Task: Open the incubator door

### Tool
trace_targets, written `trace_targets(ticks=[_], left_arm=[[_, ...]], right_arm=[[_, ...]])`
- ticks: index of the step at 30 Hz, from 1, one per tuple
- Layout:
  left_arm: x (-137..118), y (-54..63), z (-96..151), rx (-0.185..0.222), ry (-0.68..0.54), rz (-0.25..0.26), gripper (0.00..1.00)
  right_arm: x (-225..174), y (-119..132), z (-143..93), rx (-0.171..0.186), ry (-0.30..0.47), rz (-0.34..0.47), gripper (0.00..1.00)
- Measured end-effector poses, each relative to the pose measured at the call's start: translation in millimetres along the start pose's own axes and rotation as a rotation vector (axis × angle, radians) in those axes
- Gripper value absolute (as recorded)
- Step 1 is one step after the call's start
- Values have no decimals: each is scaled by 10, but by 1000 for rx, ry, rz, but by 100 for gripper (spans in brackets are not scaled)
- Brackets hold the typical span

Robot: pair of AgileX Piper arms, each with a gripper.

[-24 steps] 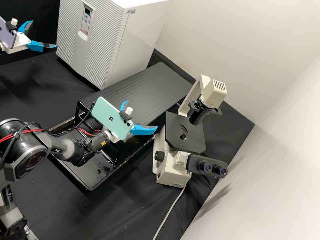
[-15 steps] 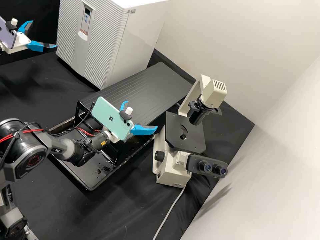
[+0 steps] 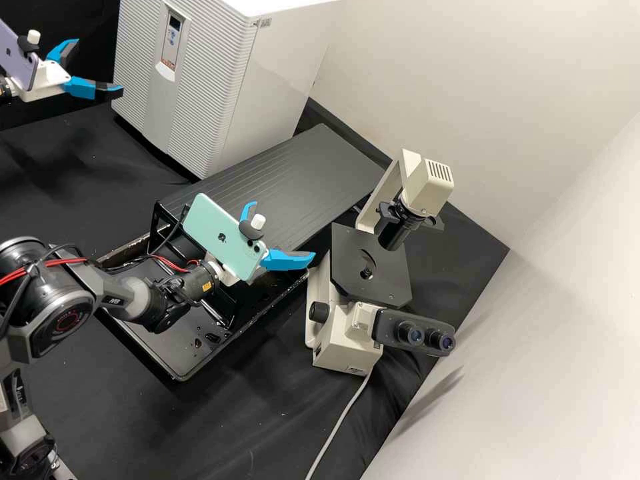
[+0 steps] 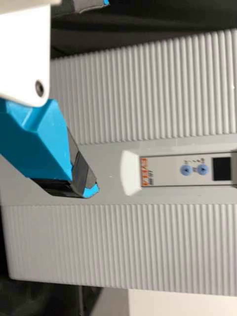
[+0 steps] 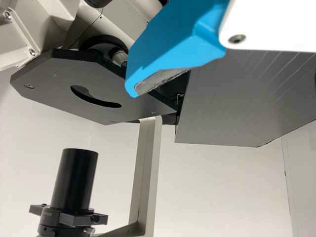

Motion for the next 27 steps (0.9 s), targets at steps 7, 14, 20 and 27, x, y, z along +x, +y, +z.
trace_targets(ticks=[7, 14, 20, 27], left_arm=[[302, 115, -126, -1, -54, 39, 100], [491, 259, -299, -3, -37, 98, 100], [618, 303, -436, 0, -17, 118, 100], [752, 240, -493, -5, -90, 80, 100]], right_arm=[[0, 0, 0, 0, 0, 0, 100], [0, 0, 0, 0, 0, 0, 100], [0, 0, 0, 0, 0, 0, 100], [0, 0, 0, 0, 0, 0, 100]])
